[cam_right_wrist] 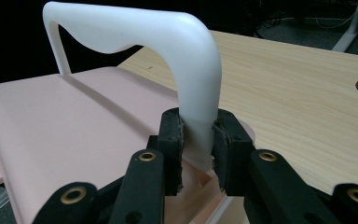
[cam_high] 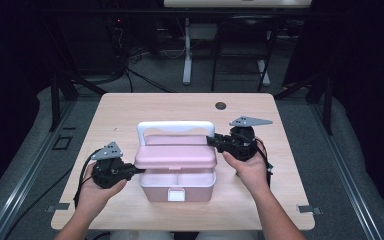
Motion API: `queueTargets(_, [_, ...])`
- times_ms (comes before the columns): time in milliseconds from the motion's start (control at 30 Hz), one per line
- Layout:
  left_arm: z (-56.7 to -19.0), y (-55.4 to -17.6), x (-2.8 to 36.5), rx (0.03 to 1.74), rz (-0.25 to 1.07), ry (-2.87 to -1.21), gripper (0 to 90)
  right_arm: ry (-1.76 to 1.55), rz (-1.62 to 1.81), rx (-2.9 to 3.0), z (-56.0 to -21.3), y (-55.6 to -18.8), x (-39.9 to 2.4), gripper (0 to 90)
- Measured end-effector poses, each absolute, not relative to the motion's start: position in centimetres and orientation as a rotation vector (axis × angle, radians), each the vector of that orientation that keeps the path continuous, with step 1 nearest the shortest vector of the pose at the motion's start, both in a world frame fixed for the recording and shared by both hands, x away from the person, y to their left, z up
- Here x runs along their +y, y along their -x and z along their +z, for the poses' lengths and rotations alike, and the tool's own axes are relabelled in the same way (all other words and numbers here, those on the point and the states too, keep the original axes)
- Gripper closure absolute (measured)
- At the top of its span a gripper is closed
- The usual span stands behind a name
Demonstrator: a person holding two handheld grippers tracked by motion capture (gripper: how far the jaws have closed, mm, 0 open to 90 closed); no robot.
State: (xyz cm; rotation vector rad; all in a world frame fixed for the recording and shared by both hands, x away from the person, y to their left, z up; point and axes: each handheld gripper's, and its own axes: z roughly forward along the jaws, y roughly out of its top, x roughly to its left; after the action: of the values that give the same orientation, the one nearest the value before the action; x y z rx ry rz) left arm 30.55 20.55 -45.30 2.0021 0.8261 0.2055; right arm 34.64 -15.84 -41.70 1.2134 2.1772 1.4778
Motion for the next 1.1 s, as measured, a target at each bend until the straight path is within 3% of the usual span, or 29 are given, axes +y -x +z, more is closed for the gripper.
queueTargets(1100, [-44.8,-30.6,20.1,0.811,0.206,-2.004,90.0,-1.212,1.476,2.146,-41.5,-33.7,-17.0,72.8])
